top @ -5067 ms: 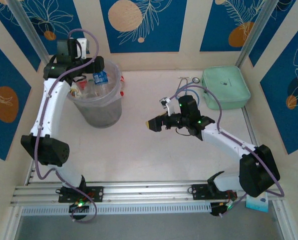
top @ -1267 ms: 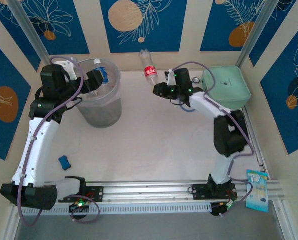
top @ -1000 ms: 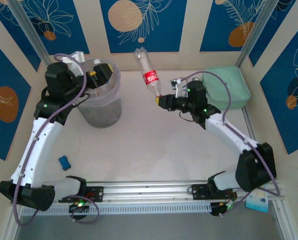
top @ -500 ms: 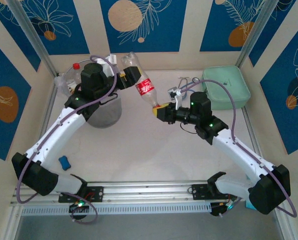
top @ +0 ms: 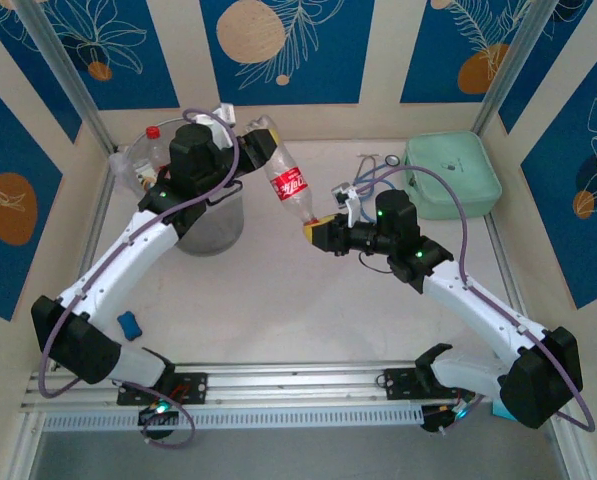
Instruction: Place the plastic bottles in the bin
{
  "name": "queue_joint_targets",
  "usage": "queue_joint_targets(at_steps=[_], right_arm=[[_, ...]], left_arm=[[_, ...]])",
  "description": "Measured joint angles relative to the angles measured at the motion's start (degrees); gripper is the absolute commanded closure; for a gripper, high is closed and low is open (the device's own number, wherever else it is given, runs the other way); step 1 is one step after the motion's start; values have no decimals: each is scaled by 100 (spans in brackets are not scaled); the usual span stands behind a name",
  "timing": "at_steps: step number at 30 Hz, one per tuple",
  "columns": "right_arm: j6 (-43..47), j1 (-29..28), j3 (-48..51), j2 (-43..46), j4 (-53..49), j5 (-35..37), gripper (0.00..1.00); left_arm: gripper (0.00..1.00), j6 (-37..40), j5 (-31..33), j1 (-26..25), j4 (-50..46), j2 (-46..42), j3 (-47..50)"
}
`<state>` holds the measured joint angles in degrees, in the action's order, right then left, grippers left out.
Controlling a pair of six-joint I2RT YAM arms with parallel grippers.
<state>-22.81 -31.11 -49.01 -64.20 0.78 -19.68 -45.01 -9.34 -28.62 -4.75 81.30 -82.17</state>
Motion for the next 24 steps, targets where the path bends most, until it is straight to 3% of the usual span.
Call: queue_joint_targets(at_steps=[3, 5, 11, 16, 24], right_arm=[[2, 26, -24, 2, -74, 17, 18], [9, 74, -39, 2, -168, 59, 5], [-37, 470, -55, 31, -387, 190, 3], [-57, 706, -52, 90, -518, 232, 3], [-46, 817, 37, 105, -691, 236, 3]], left_arm=[[60, 212, 157, 15, -269, 22, -293], [62, 341, 299, 133, -372, 26, -509], [67, 516, 599, 1165, -625, 13, -1320], [70, 968, 1029, 2055, -1259, 142, -2629], [76, 1860, 2039, 2566, -1711, 267, -3029]])
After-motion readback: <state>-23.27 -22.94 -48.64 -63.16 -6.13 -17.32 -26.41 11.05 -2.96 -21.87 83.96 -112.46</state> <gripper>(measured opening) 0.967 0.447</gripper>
